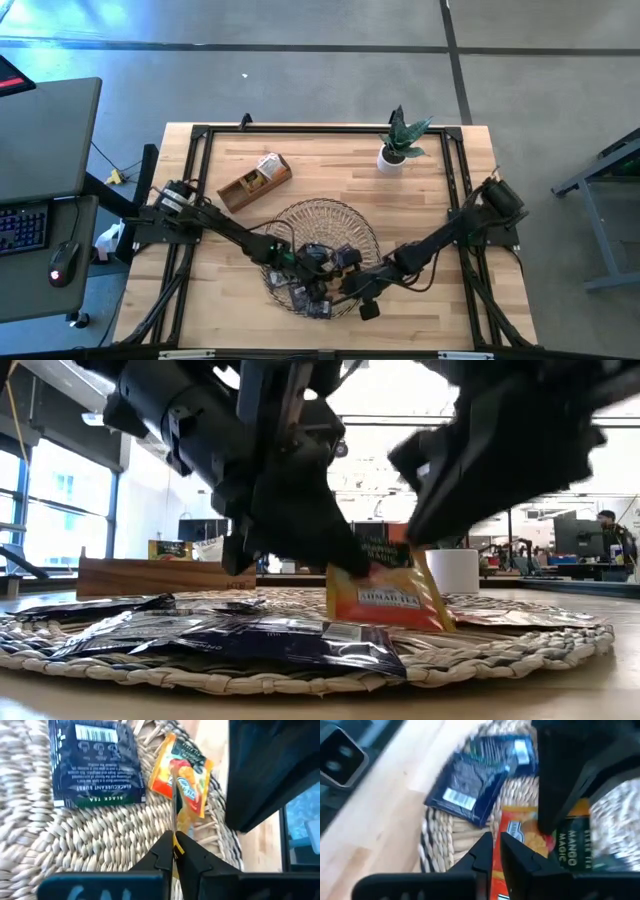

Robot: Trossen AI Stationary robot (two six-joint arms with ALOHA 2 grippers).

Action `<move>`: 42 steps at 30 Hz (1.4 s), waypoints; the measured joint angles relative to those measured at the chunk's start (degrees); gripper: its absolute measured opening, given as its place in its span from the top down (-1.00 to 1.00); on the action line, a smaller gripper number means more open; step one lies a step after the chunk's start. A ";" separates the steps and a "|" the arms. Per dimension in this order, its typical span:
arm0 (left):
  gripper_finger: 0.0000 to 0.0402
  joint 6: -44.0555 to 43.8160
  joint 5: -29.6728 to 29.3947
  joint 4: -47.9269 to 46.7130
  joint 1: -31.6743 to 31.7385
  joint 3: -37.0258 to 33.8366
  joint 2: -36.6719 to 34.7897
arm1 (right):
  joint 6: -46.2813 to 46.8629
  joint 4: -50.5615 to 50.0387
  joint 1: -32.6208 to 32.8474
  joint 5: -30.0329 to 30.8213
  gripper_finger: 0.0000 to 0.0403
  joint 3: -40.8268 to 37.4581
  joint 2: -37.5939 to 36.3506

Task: Pick & Place Tea
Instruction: Put the left orange tea bag into the middle compartment of the wooden organizer

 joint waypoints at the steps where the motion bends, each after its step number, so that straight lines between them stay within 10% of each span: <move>1: 0.98 0.73 0.00 -1.06 0.00 -0.03 -1.11 | -0.89 -0.83 0.00 0.04 0.82 0.00 -1.27; 10: 0.99 3.54 -19.12 -24.71 0.33 0.04 -18.58 | -7.88 -10.64 0.04 15.45 0.76 0.07 -15.63; 16: 1.00 -8.10 -37.02 -54.55 0.37 0.02 -29.68 | -7.43 -17.44 0.02 21.03 0.80 0.09 -21.67; 22: 1.00 -22.01 -42.84 -71.86 0.88 -3.44 -35.44 | -7.64 -18.00 -0.32 21.36 0.86 0.09 -21.52; 28: 1.00 -24.21 -40.55 -70.03 8.43 -13.11 -38.65 | -9.07 -17.69 -3.05 22.36 0.88 0.09 -21.46; 42: 1.00 0.21 -32.46 -44.67 27.13 -27.72 -44.73 | -12.39 -18.01 -12.51 13.82 0.91 0.11 -21.46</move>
